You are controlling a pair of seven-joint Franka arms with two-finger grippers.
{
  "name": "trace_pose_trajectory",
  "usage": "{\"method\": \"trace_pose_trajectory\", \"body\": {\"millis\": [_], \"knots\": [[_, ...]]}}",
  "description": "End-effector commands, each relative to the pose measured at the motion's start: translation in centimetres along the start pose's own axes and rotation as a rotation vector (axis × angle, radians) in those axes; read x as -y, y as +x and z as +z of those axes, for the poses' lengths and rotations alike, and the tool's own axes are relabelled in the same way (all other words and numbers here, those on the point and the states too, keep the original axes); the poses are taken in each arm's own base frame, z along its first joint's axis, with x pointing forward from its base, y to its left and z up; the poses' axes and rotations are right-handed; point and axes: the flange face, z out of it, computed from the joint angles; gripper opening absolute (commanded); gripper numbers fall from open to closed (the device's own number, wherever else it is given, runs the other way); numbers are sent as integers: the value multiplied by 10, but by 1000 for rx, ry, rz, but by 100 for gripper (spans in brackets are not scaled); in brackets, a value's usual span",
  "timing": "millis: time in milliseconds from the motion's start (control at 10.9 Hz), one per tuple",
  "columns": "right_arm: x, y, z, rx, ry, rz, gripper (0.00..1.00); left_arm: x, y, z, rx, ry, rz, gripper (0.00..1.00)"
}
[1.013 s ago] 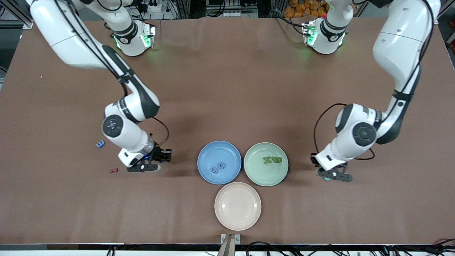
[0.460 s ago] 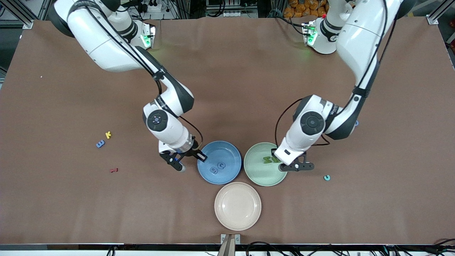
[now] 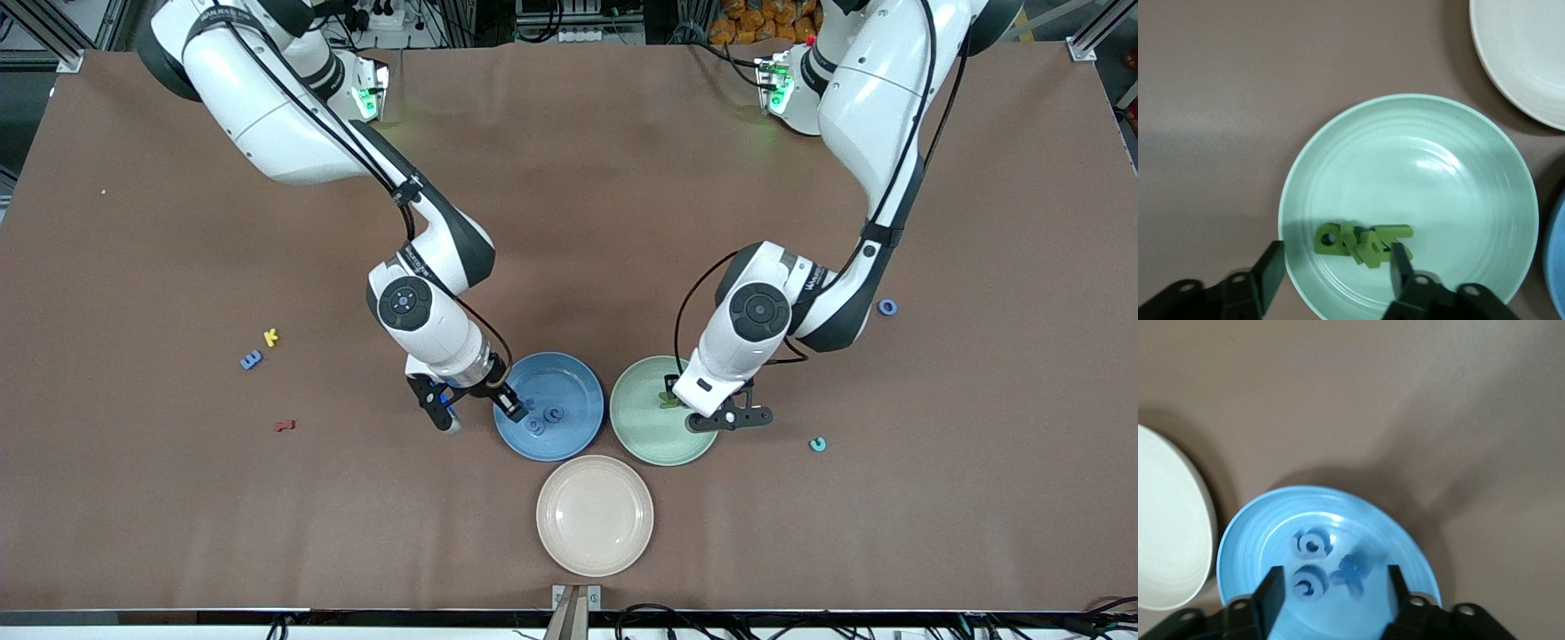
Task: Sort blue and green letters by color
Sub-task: 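Drop the X in the blue plate while the left gripper drops n in green, then move the right gripper to blue E while the left gripper retracts to rest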
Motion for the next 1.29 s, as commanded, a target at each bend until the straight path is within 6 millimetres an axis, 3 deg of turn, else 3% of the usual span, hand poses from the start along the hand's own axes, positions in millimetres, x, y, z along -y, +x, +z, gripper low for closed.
{"method": "trace_pose_trajectory", "body": {"millis": [0, 184, 460, 737, 829, 921, 1013, 1197], "knots": [[-24, 32, 11, -85, -87, -156, 100, 42, 28, -15, -16, 14, 61, 100], [-62, 82, 9, -81, -146, -319, 100, 91, 46, -16, -9, 21, 125, 100], [-113, 128, -35, -93, -206, -447, 100, 184, 70, -17, 2, 29, 183, 100], [-186, 222, -74, -113, -257, -357, 100, 266, 84, -14, 11, 39, 161, 100], [-206, 242, -75, -107, -273, -298, 100, 275, 86, -17, 6, 42, 149, 100], [-221, 254, -74, -105, -280, -260, 100, 281, 90, -39, -18, 49, 138, 100], [-241, 278, -77, -113, -278, -167, 100, 300, 93, -63, -22, 56, 111, 100], [-274, 301, -77, -94, -279, -48, 100, 306, 87, -128, -37, 69, 105, 100]]}}
